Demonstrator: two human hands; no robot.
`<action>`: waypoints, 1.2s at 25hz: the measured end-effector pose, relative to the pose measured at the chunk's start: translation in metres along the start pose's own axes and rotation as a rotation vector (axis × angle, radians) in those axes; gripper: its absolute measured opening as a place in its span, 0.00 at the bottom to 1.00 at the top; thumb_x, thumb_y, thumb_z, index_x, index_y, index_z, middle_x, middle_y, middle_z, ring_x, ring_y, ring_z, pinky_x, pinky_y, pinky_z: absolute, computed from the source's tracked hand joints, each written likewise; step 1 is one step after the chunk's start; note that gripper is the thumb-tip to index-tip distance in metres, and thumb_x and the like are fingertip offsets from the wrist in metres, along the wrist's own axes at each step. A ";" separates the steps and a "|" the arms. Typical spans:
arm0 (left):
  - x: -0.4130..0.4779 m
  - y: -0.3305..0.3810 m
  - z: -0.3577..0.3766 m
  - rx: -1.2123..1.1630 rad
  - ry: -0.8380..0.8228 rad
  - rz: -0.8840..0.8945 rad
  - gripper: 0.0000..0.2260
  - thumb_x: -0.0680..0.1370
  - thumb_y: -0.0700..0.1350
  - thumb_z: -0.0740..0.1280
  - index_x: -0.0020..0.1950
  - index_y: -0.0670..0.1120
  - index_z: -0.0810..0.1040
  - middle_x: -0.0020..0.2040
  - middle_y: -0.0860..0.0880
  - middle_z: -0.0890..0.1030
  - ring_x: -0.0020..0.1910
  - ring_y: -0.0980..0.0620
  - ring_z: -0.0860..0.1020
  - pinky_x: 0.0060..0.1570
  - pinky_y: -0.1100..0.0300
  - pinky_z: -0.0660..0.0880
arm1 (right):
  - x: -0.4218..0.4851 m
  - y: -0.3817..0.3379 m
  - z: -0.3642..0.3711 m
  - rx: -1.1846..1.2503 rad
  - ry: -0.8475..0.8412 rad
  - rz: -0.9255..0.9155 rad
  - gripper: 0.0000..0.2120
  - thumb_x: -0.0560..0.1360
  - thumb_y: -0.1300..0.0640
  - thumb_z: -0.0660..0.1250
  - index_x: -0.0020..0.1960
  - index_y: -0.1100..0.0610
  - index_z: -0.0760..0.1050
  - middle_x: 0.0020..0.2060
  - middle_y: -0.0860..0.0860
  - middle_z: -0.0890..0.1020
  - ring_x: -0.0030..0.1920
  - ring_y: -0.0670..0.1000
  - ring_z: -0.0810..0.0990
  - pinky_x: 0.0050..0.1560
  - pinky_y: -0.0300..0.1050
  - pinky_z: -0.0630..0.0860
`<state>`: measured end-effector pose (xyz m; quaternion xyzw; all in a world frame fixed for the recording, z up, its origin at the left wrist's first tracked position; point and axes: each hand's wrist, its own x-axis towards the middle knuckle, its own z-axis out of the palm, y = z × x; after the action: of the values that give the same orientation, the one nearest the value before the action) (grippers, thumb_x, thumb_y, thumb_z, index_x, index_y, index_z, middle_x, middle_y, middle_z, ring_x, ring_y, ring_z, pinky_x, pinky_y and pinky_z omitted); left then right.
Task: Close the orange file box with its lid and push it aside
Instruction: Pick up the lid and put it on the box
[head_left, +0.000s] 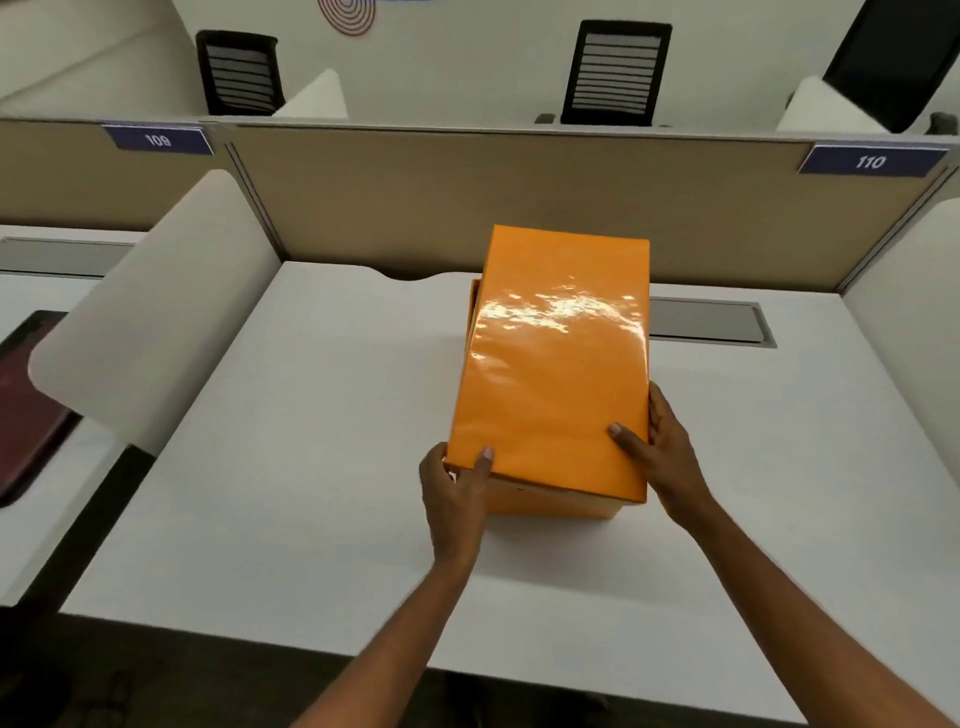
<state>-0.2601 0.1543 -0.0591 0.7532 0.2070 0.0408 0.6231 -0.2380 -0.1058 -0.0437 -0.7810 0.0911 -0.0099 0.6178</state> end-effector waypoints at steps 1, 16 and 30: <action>0.002 -0.003 -0.003 -0.007 -0.016 0.009 0.25 0.74 0.59 0.73 0.66 0.48 0.74 0.61 0.50 0.78 0.58 0.49 0.79 0.47 0.65 0.75 | 0.002 0.001 0.003 -0.015 0.009 0.011 0.35 0.79 0.49 0.70 0.81 0.42 0.57 0.75 0.46 0.72 0.70 0.52 0.76 0.65 0.58 0.78; 0.047 -0.011 -0.046 0.380 -0.376 0.139 0.29 0.68 0.75 0.66 0.52 0.53 0.72 0.50 0.54 0.78 0.49 0.55 0.79 0.45 0.56 0.81 | 0.020 -0.007 0.015 -0.048 0.007 0.196 0.27 0.77 0.44 0.70 0.72 0.31 0.66 0.68 0.44 0.79 0.61 0.52 0.84 0.58 0.57 0.83; 0.101 -0.005 -0.060 0.166 -0.765 -0.064 0.32 0.73 0.55 0.76 0.73 0.54 0.67 0.70 0.49 0.76 0.58 0.53 0.81 0.50 0.55 0.85 | 0.025 0.002 0.029 -0.310 -0.063 0.333 0.35 0.83 0.40 0.54 0.82 0.39 0.36 0.84 0.47 0.51 0.80 0.60 0.62 0.76 0.60 0.64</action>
<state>-0.1884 0.2472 -0.0710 0.7551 -0.0142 -0.2790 0.5932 -0.2101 -0.0820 -0.0551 -0.8406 0.1997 0.1308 0.4862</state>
